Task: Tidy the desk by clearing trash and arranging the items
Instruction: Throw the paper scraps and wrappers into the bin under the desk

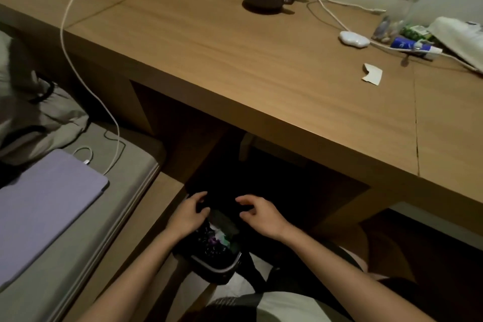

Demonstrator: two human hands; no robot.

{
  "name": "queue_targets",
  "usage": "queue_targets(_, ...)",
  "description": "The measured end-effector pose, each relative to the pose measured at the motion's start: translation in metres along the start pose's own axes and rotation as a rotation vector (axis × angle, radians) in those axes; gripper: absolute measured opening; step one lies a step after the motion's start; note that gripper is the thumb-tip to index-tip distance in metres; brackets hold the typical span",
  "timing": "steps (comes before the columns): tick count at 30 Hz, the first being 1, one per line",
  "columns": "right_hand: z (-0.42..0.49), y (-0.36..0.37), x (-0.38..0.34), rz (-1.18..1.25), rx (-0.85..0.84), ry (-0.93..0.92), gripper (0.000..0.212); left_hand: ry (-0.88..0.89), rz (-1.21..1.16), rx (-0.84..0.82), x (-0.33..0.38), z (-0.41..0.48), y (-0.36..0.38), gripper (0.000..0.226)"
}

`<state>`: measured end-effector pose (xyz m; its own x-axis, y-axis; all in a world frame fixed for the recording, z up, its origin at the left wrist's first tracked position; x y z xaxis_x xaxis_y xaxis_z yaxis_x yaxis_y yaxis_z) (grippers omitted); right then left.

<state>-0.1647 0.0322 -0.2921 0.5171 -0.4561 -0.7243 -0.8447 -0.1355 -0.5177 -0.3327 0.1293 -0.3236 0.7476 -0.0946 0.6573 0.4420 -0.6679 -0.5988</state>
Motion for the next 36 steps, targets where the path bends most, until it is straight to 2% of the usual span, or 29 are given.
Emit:
queue_targets(6, -0.096, -0.070, -0.069, 0.151, 0.153, -0.306, 0.029, 0.339, -0.149, 0.238, 0.091, -0.064, -0.039, 0.032)
queue_targets(11, -0.178, -0.126, -0.111, 0.145, 0.285, -0.480, 0.029, 0.608, -0.220, 0.289, 0.177, -0.140, -0.070, 0.029)
queue_targets(17, -0.236, -0.194, -0.114, 0.026, 0.608, -0.582, 0.029, 0.790, -0.234, 0.357, 0.270, -0.175, -0.092, 0.027)
queue_targets(20, -0.250, -0.222, -0.099, -0.036, 0.761, -0.559, 0.030, 0.801, -0.183, 0.289, 0.315, -0.154, -0.086, 0.033)
queue_targets(24, -0.259, -0.254, -0.068, -0.132, 0.896, -0.439, 0.029, 0.750, 0.060, 0.234, 0.362, -0.098, -0.059, 0.053)
queue_targets(29, -0.262, -0.289, -0.014, -0.246, 0.975, -0.234, 0.033, 0.631, 0.350, 0.345, 0.392, -0.044, -0.037, 0.069)
queue_targets(33, -0.275, -0.308, 0.023, -0.455, 1.010, 0.030, 0.040, 0.678, 0.325, 0.435, 0.404, -0.033, -0.030, 0.057)
queue_targets(36, -0.283, -0.314, 0.034, -0.492, 1.029, 0.092, 0.040, 0.717, 0.269, 0.419, 0.406, -0.030, -0.026, 0.042)
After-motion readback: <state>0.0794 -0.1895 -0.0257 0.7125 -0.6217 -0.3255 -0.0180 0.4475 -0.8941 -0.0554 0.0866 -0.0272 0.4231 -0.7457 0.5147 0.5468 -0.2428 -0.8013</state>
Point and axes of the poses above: each hand's wrist, its own z-axis towards the middle knuckle, its own y-axis out of the palm, x = y × z, the point moved 4 cm from there along z, towards the middle knuckle, and after that the axes turned 1 degree about -x, right-handed, at the moved point
